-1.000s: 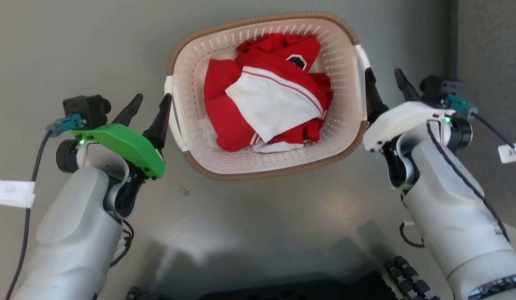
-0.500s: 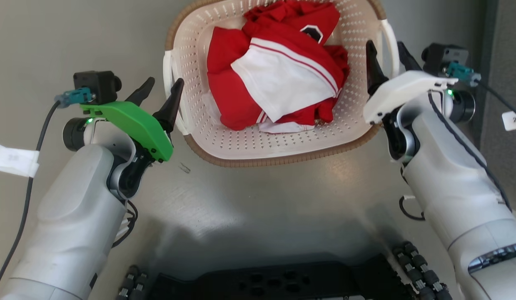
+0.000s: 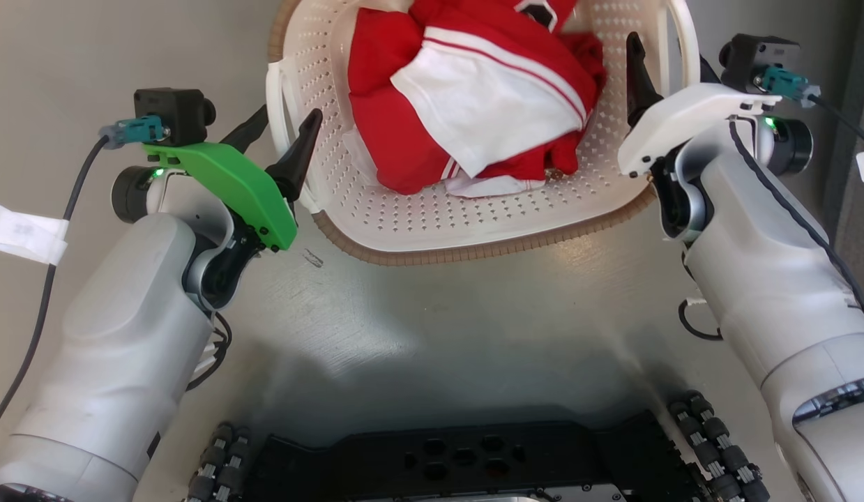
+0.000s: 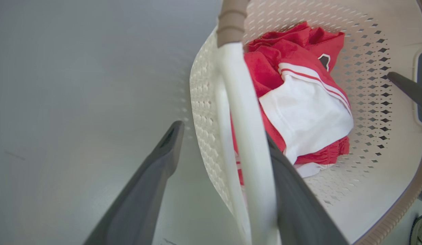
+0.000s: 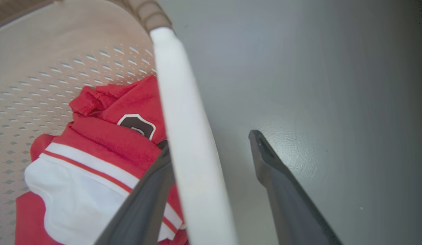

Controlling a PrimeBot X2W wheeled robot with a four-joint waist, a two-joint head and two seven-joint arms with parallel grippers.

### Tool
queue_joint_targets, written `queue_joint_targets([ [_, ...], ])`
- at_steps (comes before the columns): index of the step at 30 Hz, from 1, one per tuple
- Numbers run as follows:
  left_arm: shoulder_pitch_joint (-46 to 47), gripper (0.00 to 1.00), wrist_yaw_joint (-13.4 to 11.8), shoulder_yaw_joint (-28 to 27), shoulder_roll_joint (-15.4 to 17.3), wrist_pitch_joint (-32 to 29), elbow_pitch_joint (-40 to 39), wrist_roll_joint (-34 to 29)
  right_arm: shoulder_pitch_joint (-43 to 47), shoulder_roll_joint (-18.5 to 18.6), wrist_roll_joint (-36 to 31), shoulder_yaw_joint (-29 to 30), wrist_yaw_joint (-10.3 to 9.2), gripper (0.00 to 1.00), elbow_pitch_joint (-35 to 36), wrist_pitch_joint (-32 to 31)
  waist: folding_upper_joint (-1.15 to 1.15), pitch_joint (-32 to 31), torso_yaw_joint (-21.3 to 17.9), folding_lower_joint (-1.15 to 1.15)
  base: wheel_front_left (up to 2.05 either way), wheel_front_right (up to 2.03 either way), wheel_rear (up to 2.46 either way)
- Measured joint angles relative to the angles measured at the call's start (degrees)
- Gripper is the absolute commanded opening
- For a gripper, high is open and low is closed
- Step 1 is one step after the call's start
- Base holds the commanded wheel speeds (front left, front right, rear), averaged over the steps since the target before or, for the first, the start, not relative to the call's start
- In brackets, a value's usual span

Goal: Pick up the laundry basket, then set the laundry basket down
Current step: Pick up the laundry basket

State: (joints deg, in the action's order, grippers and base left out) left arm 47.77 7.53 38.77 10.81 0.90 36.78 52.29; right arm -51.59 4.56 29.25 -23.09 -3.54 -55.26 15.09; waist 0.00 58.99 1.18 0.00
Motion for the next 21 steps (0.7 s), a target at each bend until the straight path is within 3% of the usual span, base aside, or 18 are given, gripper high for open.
queue_joint_targets([
  [1,0.1,1.0,0.0,0.2,0.0,0.0,0.2,0.1,-0.4,-0.1,0.1,-0.2,0.02,0.69,-0.5,0.0,0.0,0.1,0.1,0.0,0.0,0.0,0.0],
  [2,0.4,0.93,0.0,0.4,0.0,0.2,0.5,0.3,-0.8,-0.1,0.1,-0.5,0.08,0.45,-0.9,0.0,0.0,0.1,0.2,0.0,0.0,0.0,0.0],
  [3,0.5,0.55,0.0,0.6,0.0,0.3,0.7,0.4,-1.2,-0.1,0.1,-0.9,0.1,0.13,-1.1,0.0,0.0,0.1,0.2,0.0,0.0,0.0,0.0],
  [4,0.6,0.19,0.0,0.7,0.1,0.6,1.0,0.5,-1.4,-0.1,0.1,-1.2,0.2,0.0,-1.2,0.0,0.0,0.1,0.3,0.0,0.0,0.0,0.0],
  [5,0.7,0.0,0.0,1.1,0.1,0.7,1.1,0.7,-1.7,-0.1,0.1,-1.5,0.49,0.0,-1.5,0.0,0.0,0.1,0.3,0.0,0.0,0.0,0.0],
  [6,1.0,0.0,0.0,2.0,0.1,0.8,1.5,1.1,-1.9,-0.1,0.2,-2.4,1.43,0.0,-1.8,-0.1,0.0,0.0,0.4,0.0,0.0,0.0,0.0],
  [21,1.5,0.0,-0.5,6.9,1.1,3.6,5.4,3.0,-1.5,-1.4,3.2,-5.2,2.19,0.0,-2.7,-0.1,0.0,-4.0,-0.3,0.0,0.0,0.0,0.0],
])
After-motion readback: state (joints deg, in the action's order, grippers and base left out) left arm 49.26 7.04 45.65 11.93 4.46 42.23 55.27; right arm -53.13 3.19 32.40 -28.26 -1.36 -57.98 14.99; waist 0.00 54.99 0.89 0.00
